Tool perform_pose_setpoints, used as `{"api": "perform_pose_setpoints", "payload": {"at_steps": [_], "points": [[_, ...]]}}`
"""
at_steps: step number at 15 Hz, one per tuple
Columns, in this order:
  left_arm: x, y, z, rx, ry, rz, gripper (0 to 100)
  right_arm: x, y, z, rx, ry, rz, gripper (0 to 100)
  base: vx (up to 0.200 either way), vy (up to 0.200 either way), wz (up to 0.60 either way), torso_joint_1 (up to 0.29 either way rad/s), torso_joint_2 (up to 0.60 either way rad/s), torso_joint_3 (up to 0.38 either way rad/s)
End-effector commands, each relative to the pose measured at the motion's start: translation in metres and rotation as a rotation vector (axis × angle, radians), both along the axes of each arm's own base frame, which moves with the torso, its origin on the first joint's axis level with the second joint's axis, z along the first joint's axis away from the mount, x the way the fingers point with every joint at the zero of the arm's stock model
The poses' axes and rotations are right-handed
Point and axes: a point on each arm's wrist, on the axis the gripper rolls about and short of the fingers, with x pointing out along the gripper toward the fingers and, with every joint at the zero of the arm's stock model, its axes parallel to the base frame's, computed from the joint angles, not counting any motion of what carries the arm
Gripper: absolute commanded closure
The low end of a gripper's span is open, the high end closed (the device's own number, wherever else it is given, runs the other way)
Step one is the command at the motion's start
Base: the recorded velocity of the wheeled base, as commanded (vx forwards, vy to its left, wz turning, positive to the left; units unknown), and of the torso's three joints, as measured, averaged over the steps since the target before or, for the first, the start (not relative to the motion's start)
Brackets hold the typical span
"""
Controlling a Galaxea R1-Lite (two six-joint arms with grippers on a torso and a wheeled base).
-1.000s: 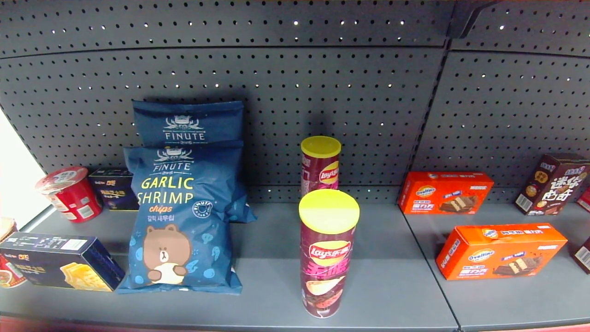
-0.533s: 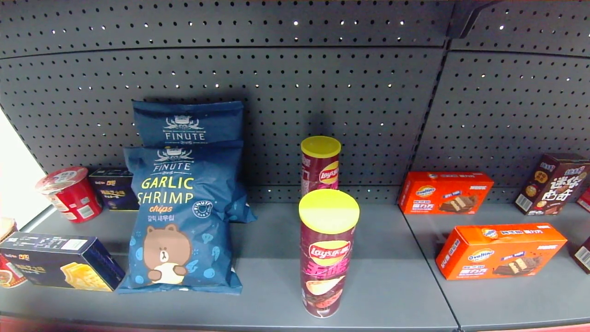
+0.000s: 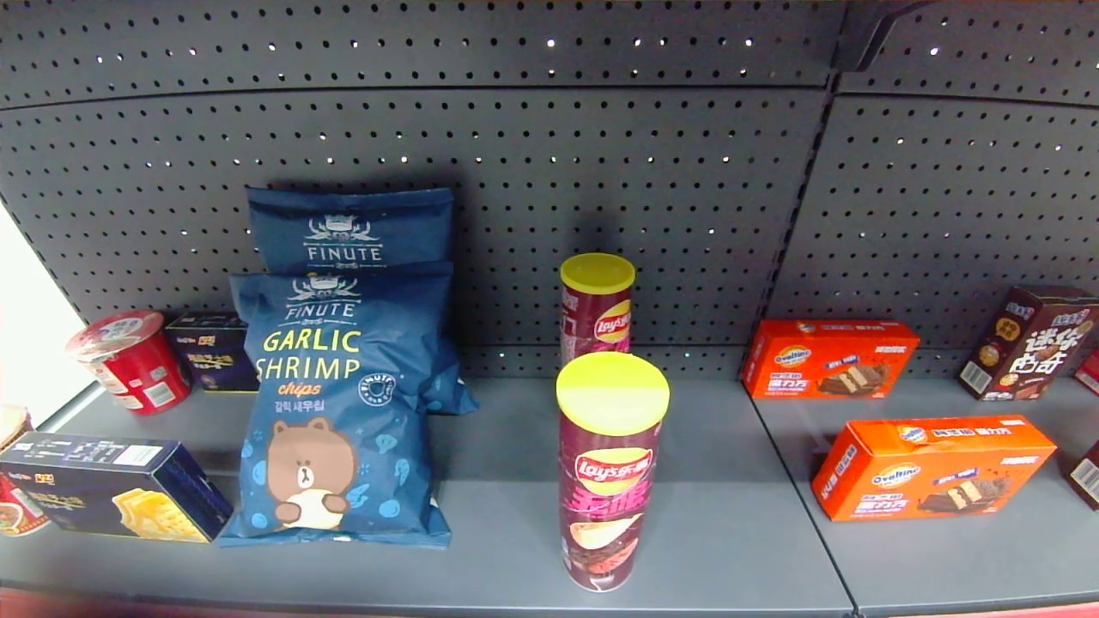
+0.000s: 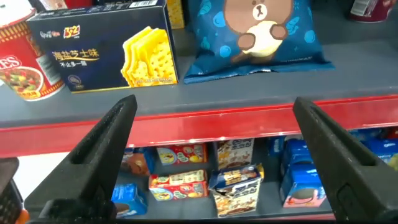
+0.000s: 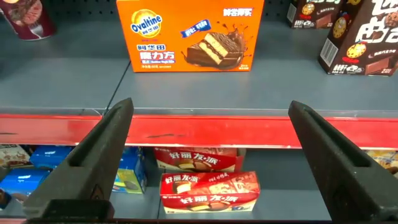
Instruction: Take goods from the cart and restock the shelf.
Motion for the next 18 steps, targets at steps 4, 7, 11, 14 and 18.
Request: {"api": "perform_pose_setpoints", "payload": {"at_steps": [4, 7, 11, 14, 18], "points": [[0.0001, 0.0, -0.0001, -0.036, 0.002, 0.005, 0, 0.0, 0.0, 0.0001, 0.0, -0.001, 0.001, 0, 0.0, 0.0, 0.0, 0.0, 0.0, 0.0], [0.0002, 0.0, 0.0, -0.044, 0.004, 0.005, 0, 0.0, 0.0, 0.0001, 0.0, -0.001, 0.001, 0, 0.0, 0.0, 0.0, 0.0, 0.0, 0.0], [0.0001, 0.0, -0.0001, -0.045, 0.002, 0.005, 0, 0.0, 0.0, 0.0001, -0.002, -0.001, 0.001, 0, 0.0, 0.0, 0.0, 0.0, 0.0, 0.0], [0.0002, 0.0, 0.0, -0.044, 0.004, 0.005, 0, 0.0, 0.0, -0.0001, -0.002, 0.0, 0.001, 0, 0.0, 0.0, 0.0, 0.0, 0.0, 0.0], [0.0001, 0.0001, -0.0001, -0.045, 0.002, 0.01, 0, 0.0, 0.0, -0.0001, -0.002, 0.0, 0.001, 0, 0.0, 0.0, 0.0, 0.0, 0.0, 0.0]]}}
